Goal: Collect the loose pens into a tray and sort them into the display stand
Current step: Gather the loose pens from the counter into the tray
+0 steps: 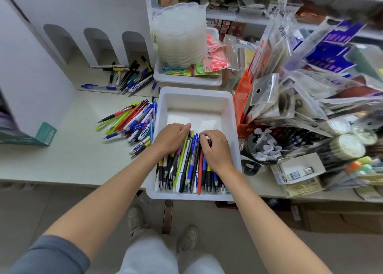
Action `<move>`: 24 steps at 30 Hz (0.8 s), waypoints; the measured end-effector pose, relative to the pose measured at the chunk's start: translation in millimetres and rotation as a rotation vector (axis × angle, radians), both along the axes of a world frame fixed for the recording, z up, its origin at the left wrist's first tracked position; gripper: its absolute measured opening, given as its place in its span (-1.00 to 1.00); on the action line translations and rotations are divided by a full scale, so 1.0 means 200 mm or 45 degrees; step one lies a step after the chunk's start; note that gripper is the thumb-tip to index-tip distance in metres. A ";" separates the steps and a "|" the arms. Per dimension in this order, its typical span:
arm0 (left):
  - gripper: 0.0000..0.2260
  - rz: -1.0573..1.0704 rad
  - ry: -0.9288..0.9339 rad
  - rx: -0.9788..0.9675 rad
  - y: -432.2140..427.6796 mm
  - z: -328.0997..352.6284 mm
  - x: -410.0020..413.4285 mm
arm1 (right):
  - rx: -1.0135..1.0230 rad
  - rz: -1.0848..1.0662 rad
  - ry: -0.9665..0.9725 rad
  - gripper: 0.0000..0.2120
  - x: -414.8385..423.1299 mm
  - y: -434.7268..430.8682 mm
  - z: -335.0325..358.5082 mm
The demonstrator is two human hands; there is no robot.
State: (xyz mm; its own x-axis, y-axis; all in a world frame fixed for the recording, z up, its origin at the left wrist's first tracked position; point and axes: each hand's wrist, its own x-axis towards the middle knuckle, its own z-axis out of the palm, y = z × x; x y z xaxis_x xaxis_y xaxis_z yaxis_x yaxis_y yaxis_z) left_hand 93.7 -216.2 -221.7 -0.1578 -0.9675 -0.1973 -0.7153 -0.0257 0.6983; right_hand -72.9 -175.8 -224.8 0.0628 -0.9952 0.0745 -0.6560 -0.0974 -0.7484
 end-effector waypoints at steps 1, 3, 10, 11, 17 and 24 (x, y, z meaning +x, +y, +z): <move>-0.48 0.031 -0.012 -0.078 0.02 -0.01 0.00 | -0.007 0.001 -0.006 -0.70 0.00 0.01 -0.01; -0.58 0.027 0.008 -0.142 0.04 -0.03 0.00 | 0.017 0.005 -0.010 -0.67 0.00 0.01 -0.02; -0.57 -0.049 -0.054 -0.205 0.06 -0.05 0.00 | 0.047 -0.005 0.061 -0.69 -0.01 0.01 -0.03; -0.57 -0.055 -0.099 -0.262 0.07 -0.05 0.00 | 0.022 -0.015 0.061 -0.70 -0.01 0.01 -0.03; -0.57 0.014 -0.080 -0.428 0.13 -0.02 0.03 | 0.000 -0.038 0.032 -0.59 -0.01 0.02 -0.04; -0.14 -0.301 -0.588 -0.283 0.47 -0.05 0.15 | -0.021 0.202 0.380 -0.35 -0.08 0.17 -0.04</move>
State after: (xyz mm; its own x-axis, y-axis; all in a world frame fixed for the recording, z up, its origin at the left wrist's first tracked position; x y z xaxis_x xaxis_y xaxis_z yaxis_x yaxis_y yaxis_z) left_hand 122.8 -123.0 -232.1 -0.3206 -0.9426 -0.0930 -0.9164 0.2839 0.2820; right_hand -88.9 -141.8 -233.3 0.2382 -0.9701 0.0459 -0.8215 -0.2265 -0.5233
